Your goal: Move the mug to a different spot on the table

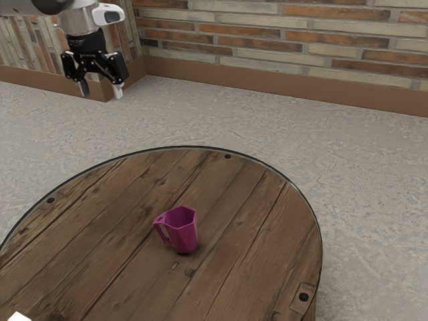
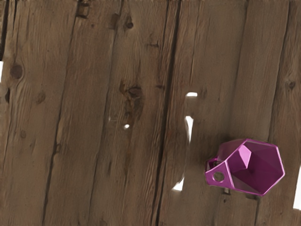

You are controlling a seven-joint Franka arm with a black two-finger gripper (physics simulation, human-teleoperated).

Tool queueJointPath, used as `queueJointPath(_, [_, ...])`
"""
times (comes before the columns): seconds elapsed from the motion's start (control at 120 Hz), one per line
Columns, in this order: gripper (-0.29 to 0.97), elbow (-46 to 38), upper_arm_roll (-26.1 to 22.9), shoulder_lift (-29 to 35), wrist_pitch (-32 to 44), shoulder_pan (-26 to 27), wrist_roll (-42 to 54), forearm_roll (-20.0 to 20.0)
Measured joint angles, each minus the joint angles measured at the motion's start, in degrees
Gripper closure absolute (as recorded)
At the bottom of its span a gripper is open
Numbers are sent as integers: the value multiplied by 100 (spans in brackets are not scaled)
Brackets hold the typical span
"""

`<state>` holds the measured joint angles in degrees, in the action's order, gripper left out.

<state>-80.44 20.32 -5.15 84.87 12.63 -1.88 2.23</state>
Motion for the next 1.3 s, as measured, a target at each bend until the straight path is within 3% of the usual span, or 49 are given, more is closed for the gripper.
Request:
queueJointPath(0.258, [0,-8,-200,-87,67,175,29,-94])
queueJointPath(0.458, [0,-225,-304,-166,103,138,1012,-97])
queueJointPath(0.6, [0,-1926,-274,889,351,330,1635,-140])
queueJointPath(0.7, [0,-3388,-235,1536,1122,617,2201,-270])
queueJointPath(0.875, [0,-4486,-196,1619,2725,701,3441,-311])
queueJointPath(1.083, [0,-4867,-145,1105,3943,615,5119,512])
queueJointPath(1.3, [0,-4873,-142,523,4319,578,6591,1025])
